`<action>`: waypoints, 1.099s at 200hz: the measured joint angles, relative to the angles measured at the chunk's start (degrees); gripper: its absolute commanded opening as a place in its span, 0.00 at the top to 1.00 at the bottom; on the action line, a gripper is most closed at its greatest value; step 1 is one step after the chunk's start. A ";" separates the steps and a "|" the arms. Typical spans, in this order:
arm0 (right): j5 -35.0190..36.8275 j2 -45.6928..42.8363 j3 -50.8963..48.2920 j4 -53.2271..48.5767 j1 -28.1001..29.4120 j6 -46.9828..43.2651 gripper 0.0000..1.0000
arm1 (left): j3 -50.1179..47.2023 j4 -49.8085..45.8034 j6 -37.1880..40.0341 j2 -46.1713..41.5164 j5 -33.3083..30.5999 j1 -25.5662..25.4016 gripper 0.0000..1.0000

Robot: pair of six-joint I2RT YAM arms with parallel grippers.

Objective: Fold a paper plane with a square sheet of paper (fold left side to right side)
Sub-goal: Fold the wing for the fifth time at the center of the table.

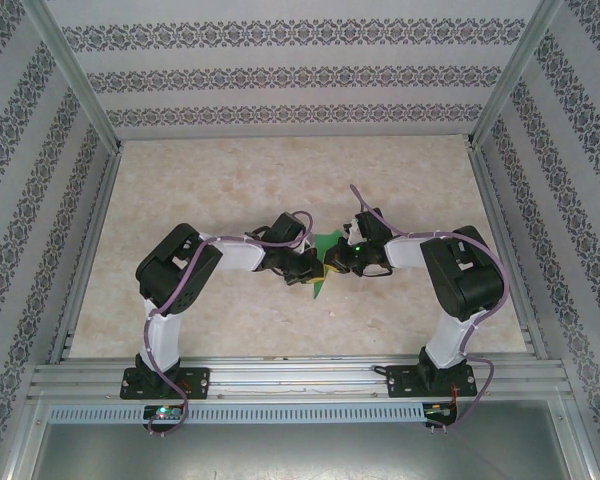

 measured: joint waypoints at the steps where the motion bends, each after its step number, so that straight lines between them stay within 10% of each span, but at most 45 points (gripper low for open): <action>1: 0.02 0.00 0.00 0.00 0.00 0.00 1.00 | 0.09 -0.26 0.02 -0.04 0.02 0.00 0.95; 220: 0.28 0.57 1.68 -3.13 0.00 -1.90 1.00 | 0.81 -8.72 -0.76 -3.65 4.44 -1.18 0.98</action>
